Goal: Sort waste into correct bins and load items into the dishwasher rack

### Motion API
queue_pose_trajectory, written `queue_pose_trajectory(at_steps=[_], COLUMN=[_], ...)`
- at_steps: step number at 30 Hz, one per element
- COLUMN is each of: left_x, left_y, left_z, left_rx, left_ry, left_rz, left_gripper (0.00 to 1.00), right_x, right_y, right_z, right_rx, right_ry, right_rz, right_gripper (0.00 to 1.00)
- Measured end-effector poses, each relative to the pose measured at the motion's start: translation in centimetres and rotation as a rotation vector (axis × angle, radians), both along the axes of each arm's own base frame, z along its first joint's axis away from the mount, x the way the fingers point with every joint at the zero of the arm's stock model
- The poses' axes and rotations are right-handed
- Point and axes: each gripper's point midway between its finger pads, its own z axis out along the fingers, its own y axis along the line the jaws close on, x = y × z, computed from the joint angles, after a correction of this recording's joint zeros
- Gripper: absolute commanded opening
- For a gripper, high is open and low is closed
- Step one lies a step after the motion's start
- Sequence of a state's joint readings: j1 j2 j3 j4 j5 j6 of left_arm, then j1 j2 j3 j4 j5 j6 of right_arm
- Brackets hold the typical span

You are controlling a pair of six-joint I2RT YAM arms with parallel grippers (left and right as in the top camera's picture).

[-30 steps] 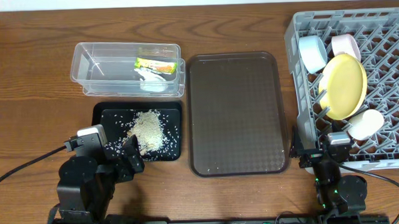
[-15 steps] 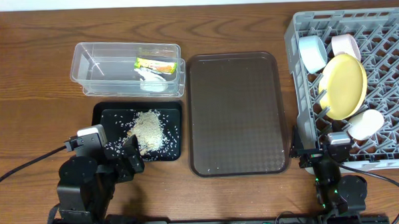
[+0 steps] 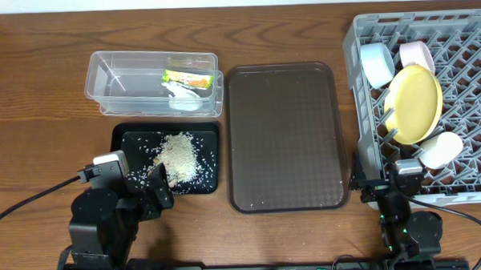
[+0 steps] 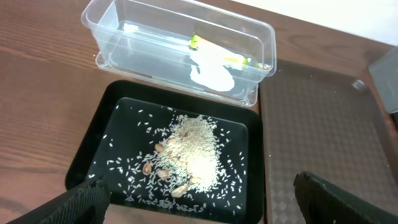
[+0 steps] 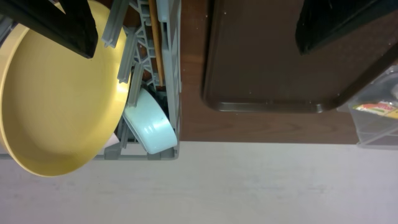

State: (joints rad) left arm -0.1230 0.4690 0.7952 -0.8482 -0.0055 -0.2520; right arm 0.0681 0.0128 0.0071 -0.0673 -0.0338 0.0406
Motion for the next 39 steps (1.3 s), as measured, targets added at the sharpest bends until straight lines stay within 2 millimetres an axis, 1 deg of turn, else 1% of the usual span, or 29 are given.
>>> queue_pose_trajectory(at_steps=[4,7,12,15,19,20,22,23,29,39], left_x=[-0.1,0.1,1.4,2.4,3.7,4.0,4.4,4.6,4.6,4.6], left_y=[0.4,1.0,1.9,2.1,2.2,2.2,2.1,2.1,1.8,1.7], left_z=[-1.0,-2.7,-5.7,-6.6,-6.8,-6.6,-6.8,-7.2,-7.4,-7.4], left_rx=[0.013,0.014,0.008,0.003,0.0,0.004,0.016,0.026,0.1,0.13], left_ry=[-0.006,-0.045,-0.186,-0.289,-0.43,-0.466,-0.502,-0.51,-0.502,-0.502], left_rz=[0.011,0.041,0.089,0.097,0.103,0.101,0.096,0.092,0.043,0.028], left_gripper=[0.96,0.96,0.96,0.96,0.96,0.96,0.96,0.96,0.96,0.96], right_x=[0.0,0.0,0.0,0.0,0.0,0.0,0.0,0.0,0.0,0.0], right_y=[0.0,0.0,0.0,0.0,0.0,0.0,0.0,0.0,0.0,0.0], right_z=[0.0,0.0,0.0,0.0,0.0,0.0,0.0,0.0,0.0,0.0], right_rx=[0.0,0.0,0.0,0.0,0.0,0.0,0.0,0.0,0.0,0.0], right_ry=[0.0,0.0,0.0,0.0,0.001,0.001,0.001,0.001,0.001,0.001], right_rz=[0.0,0.0,0.0,0.0,0.0,0.0,-0.001,0.0,-0.001,-0.001], right_gripper=[0.99,0.99,0.99,0.99,0.99,0.99,0.99,0.99,0.99,0.99])
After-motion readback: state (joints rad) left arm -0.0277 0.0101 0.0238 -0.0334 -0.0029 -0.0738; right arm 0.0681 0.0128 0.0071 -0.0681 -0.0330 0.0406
